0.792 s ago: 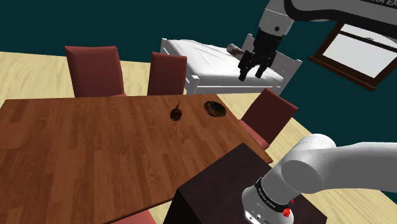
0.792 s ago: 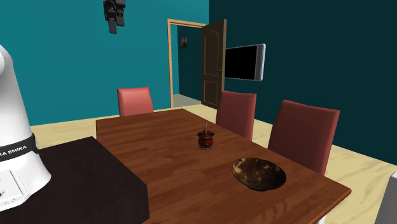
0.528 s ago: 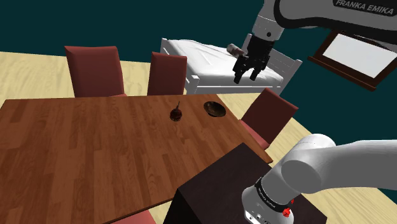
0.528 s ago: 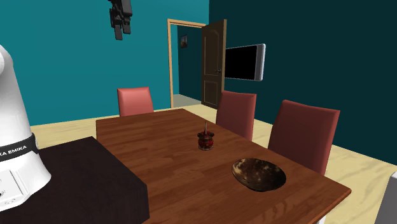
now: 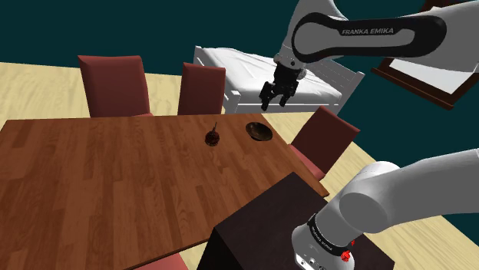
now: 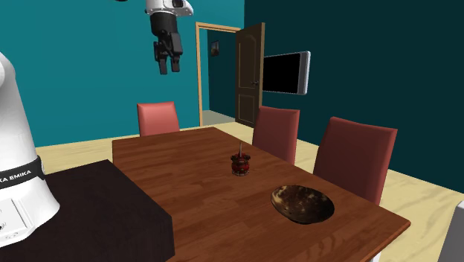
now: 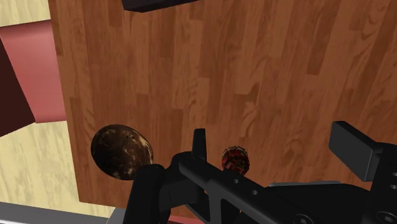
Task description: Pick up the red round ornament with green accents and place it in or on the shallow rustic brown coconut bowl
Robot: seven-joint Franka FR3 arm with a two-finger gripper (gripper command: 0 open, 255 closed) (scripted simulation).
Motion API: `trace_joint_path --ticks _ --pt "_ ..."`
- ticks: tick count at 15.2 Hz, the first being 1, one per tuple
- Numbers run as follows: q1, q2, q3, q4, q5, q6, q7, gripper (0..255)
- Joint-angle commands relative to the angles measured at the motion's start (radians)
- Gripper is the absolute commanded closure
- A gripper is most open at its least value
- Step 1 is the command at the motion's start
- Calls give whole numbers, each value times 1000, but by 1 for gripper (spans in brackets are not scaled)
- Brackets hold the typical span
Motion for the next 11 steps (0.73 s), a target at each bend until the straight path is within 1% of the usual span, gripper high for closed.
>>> trace_joint_path --ticks 1,6,11 --pt "-1 52 -9 -17 -1 74 -9 0" --pt "-1 226 -28 1 3 238 -32 0" --pt "-1 415 -41 55 18 379 -60 0"
